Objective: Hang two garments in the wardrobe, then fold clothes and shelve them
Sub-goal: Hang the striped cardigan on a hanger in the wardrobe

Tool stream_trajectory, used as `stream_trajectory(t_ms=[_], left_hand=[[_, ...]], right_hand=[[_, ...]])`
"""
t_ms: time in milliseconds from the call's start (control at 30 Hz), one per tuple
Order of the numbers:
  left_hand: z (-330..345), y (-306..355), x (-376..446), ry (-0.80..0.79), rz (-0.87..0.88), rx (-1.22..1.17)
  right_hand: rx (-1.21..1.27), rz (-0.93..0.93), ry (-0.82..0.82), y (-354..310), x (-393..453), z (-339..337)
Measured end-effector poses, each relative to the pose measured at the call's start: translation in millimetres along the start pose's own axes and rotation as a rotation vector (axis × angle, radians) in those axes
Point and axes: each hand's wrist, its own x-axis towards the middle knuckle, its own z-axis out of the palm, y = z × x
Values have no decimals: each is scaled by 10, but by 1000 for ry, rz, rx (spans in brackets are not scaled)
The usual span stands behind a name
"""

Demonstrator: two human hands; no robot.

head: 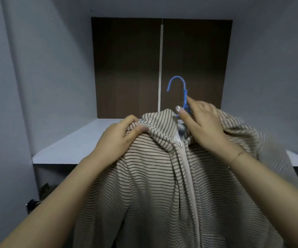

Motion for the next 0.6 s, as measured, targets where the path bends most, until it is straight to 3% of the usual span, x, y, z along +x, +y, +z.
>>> stream_trajectory(t_ms=[133,300,500,600], left_hand=[[-37,241,-165,-72,51,-45],[34,310,-441,-393,65,-164],[196,-55,-933,-595,88,-207],[360,-288,-1193,-795,63,-194]], right_hand=[[439,265,85,-161,-112,-160],[529,254,169,-243,-670,-196],[640,381,121,-207,-1515,-45],[672,446,98,-182,-2007,150]])
